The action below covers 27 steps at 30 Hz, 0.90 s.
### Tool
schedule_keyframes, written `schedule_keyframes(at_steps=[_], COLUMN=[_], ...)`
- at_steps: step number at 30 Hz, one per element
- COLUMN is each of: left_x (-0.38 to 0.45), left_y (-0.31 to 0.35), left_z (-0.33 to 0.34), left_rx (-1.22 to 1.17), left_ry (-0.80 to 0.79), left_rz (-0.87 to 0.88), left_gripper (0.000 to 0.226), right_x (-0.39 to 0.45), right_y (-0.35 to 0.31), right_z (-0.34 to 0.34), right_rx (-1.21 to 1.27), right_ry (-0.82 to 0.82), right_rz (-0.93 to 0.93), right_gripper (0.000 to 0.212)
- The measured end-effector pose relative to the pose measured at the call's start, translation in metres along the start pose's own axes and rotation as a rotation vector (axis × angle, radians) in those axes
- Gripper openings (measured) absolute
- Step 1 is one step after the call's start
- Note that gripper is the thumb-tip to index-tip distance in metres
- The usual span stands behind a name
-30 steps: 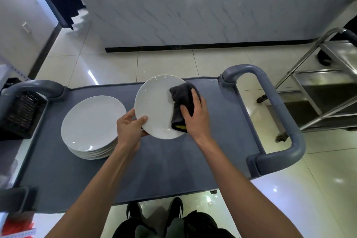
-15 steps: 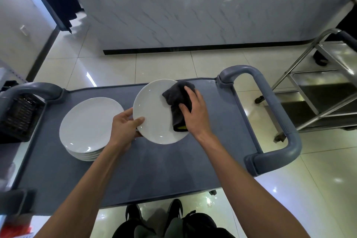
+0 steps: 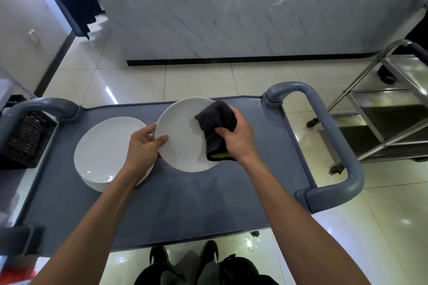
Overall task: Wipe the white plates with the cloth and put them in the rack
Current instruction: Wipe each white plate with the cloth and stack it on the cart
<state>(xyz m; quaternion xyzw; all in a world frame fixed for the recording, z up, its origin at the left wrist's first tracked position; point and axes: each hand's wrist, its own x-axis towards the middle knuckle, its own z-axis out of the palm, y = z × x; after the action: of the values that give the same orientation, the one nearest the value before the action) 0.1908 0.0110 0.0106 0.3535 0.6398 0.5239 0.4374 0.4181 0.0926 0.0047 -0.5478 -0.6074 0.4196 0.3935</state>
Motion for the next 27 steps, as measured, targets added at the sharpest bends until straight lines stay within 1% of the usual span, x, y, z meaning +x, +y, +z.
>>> schedule_keyframes(at_steps=[3, 9, 12, 15, 18, 20, 21, 22, 24, 25, 27], left_x=[0.001, 0.006, 0.007, 0.006, 0.006, 0.005, 0.004, 0.003, 0.001, 0.001, 0.001], left_y=[-0.004, -0.011, -0.012, -0.012, -0.009, -0.009, -0.009, -0.01, -0.009, -0.008, -0.005], left_z=[0.0, 0.0, 0.002, 0.006, 0.011, 0.012, 0.012, 0.011, 0.011, 0.012, 0.014], left_rx=[-0.003, -0.02, -0.041, -0.054, -0.129, -0.247, -0.286, -0.3, -0.276, -0.258, -0.284], left_ry=[0.017, 0.02, 0.012, -0.003, 0.026, 0.065, 0.07, 0.052, -0.033, -0.085, -0.165], left_rz=[-0.006, -0.045, -0.08, -0.124, -0.218, -0.347, -0.427, -0.503, -0.63, -0.68, -0.739], left_gripper=[0.035, 0.031, 0.028, 0.023, 0.028, 0.026, 0.032, 0.043, 0.066, 0.073, 0.08], right_x=[-0.003, -0.011, -0.016, -0.02, -0.023, -0.025, -0.026, -0.028, -0.03, -0.031, -0.034], right_y=[-0.002, -0.008, -0.008, -0.005, -0.001, 0.002, 0.003, 0.004, 0.007, 0.008, 0.011], right_z=[0.002, 0.003, 0.002, 0.0, -0.001, -0.003, -0.004, -0.006, -0.007, -0.008, -0.009], right_rx=[0.019, 0.052, 0.043, -0.011, -0.086, -0.133, -0.154, -0.175, -0.22, -0.238, -0.251], right_ry=[0.043, 0.082, 0.11, 0.143, 0.19, 0.233, 0.25, 0.263, 0.277, 0.276, 0.254], right_rz=[-0.005, -0.06, -0.112, -0.191, -0.268, -0.319, -0.341, -0.363, -0.412, -0.437, -0.48], right_gripper=[0.042, 0.036, 0.036, 0.04, 0.045, 0.046, 0.046, 0.045, 0.044, 0.043, 0.042])
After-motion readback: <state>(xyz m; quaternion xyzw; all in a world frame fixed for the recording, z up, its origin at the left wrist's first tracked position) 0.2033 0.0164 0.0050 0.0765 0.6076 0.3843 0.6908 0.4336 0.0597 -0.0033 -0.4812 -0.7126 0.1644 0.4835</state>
